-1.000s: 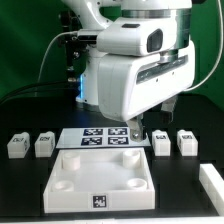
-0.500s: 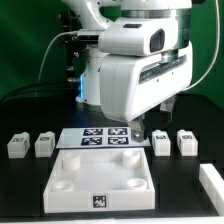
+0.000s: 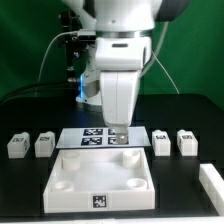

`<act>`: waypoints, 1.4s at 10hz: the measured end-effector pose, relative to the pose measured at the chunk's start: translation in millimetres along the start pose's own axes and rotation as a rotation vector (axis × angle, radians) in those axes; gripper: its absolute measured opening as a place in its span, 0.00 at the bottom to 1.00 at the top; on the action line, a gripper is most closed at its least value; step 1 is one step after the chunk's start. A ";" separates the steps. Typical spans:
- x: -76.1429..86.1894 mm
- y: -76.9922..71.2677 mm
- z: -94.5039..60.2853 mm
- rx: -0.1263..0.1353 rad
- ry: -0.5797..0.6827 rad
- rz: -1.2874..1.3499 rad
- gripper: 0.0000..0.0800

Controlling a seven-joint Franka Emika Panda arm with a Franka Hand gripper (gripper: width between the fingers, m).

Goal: Assemble one leg

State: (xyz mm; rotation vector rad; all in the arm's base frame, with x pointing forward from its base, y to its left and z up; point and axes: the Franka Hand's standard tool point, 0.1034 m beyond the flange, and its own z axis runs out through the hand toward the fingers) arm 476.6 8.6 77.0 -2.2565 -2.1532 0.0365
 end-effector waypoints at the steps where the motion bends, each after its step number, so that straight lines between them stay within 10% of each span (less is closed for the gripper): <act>1: -10.1 -13.6 10.1 0.001 0.004 -0.098 0.81; 4: -25.7 -40.7 43.7 0.005 0.021 -0.104 0.81; 9: -33.9 -38.7 66.5 0.024 0.033 -0.073 0.81; 14: -34.3 -39.0 67.0 0.024 0.033 -0.071 0.10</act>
Offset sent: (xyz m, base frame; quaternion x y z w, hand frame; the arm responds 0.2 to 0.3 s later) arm -0.0309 -0.0054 -0.0439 -0.0277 0.0351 0.0165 0.9989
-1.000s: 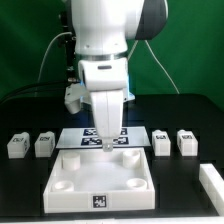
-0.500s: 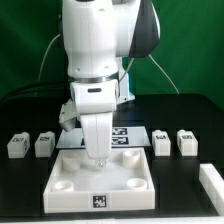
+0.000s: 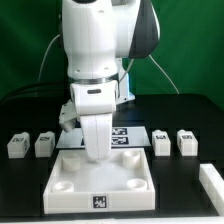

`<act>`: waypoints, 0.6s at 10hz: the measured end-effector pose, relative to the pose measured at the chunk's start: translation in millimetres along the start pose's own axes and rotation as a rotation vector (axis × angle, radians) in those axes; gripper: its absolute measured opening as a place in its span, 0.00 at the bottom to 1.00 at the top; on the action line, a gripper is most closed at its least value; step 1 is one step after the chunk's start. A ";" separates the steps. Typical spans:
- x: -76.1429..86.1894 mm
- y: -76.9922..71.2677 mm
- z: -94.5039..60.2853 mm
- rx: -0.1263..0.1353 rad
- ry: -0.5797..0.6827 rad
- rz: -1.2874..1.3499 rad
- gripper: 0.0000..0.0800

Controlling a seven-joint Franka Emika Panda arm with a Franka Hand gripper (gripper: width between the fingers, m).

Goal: Assemble one leg

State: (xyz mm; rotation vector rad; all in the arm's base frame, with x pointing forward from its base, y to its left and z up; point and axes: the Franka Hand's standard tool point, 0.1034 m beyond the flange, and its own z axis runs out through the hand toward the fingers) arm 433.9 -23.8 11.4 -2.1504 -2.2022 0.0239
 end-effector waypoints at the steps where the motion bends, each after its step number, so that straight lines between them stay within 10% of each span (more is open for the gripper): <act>1: -0.1 1.1 -0.6 -0.005 0.000 0.000 0.07; 6: -0.2 1.2 -0.6 -0.006 0.000 0.000 0.07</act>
Offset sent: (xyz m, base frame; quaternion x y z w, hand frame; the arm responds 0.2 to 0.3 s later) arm 0.0000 0.0000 0.0000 0.0000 0.0000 0.0000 1.0000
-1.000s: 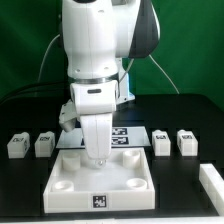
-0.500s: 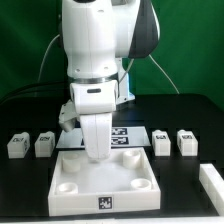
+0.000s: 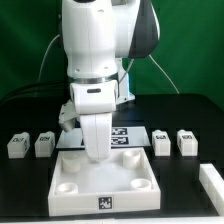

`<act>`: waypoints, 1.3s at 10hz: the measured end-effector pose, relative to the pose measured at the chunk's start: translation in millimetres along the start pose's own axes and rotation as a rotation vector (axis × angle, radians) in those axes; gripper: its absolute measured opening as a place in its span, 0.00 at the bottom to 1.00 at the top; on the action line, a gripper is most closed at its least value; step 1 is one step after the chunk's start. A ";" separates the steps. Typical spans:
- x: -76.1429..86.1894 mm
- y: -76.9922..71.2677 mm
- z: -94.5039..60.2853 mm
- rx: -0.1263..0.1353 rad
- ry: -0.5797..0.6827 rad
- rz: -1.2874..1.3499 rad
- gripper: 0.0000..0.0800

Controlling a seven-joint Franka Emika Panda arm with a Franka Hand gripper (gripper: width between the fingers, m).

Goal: Assemble one leg

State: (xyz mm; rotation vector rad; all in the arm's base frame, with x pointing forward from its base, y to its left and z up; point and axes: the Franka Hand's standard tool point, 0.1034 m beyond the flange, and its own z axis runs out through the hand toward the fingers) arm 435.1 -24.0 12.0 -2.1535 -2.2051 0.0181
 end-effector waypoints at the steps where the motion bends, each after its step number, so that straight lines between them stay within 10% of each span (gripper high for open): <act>1: 0.0 0.0 0.0 0.000 0.000 0.000 0.07; 4: 10.5 16.4 -0.2 -0.022 0.007 0.017 0.08; 9: 77.9 61.3 -3.6 -0.059 0.039 0.049 0.08; 13: 83.7 63.0 0.0 -0.057 0.047 0.027 0.08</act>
Offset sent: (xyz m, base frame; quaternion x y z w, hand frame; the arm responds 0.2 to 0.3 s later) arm 0.0350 0.0330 -0.0060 -0.0122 0.0135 0.0000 0.9998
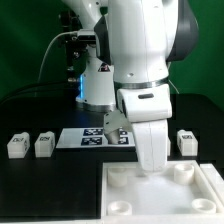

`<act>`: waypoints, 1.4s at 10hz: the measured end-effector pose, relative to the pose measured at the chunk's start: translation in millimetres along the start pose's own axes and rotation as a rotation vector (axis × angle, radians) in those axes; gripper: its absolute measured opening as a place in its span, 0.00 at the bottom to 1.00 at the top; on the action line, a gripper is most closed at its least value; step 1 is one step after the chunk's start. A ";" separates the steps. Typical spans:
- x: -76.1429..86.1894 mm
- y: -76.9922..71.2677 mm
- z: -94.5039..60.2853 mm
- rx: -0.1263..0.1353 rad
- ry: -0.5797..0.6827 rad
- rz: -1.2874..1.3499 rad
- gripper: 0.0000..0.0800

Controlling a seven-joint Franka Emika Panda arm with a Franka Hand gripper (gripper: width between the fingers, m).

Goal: Assemble one leg

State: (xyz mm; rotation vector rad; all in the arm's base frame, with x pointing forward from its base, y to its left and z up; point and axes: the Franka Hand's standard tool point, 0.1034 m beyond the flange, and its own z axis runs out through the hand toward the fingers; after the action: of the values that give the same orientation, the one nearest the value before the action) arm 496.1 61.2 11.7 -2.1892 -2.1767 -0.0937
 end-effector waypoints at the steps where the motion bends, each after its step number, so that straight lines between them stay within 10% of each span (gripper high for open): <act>1: -0.2 0.0 0.1 -0.006 0.002 -0.004 0.08; 4: -1.2 -0.6 0.1 -0.012 0.004 0.002 0.08; 8: -2.4 -0.5 0.1 -0.012 0.003 0.004 0.72; 14: -3.6 -0.4 0.1 -0.012 0.003 0.007 0.81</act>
Offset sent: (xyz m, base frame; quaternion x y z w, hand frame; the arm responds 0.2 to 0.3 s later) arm 0.0000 0.0000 0.0000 0.0000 0.0000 0.0000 1.0000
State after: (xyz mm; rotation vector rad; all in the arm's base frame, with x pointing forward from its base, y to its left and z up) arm 495.7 57.6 11.3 -2.2014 -2.1733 -0.1099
